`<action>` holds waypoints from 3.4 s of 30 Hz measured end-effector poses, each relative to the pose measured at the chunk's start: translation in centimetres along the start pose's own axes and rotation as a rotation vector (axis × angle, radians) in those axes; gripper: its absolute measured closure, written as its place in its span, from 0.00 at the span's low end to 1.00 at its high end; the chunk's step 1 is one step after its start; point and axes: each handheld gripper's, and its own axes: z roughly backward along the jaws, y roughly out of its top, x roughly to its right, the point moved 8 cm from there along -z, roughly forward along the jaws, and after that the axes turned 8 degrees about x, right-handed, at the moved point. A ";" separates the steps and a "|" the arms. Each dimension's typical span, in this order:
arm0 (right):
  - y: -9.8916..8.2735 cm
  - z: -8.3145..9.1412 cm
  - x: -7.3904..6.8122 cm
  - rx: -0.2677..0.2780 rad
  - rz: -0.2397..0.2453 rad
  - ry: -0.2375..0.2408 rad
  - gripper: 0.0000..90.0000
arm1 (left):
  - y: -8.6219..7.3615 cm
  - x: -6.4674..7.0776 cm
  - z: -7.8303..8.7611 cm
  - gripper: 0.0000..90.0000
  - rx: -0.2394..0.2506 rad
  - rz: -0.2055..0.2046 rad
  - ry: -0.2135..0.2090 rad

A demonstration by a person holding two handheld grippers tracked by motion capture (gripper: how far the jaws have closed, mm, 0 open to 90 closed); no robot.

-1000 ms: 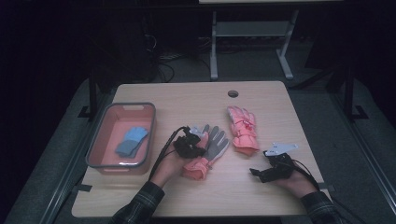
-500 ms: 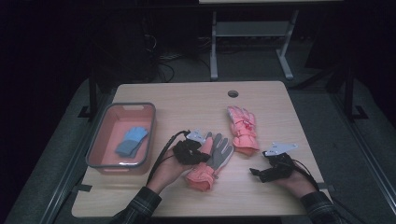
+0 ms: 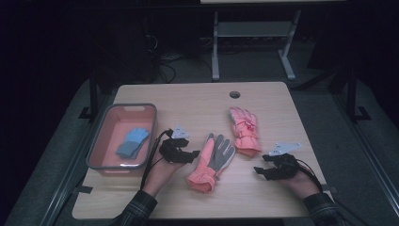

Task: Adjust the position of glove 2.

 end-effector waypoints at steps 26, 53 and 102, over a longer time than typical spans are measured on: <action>6.3 0.8 3.8 0.085 -0.029 0.104 0.55 | -3.0 -3.0 -3.7 0.14 0.020 -0.020 0.080; 8.5 -3.4 6.7 0.061 0.008 0.201 0.62 | -3.0 -3.0 -3.7 0.14 0.017 -0.022 0.078; 5.0 0.8 3.9 -0.015 0.021 0.087 0.88 | -3.0 -3.0 -3.8 0.14 0.021 -0.021 0.077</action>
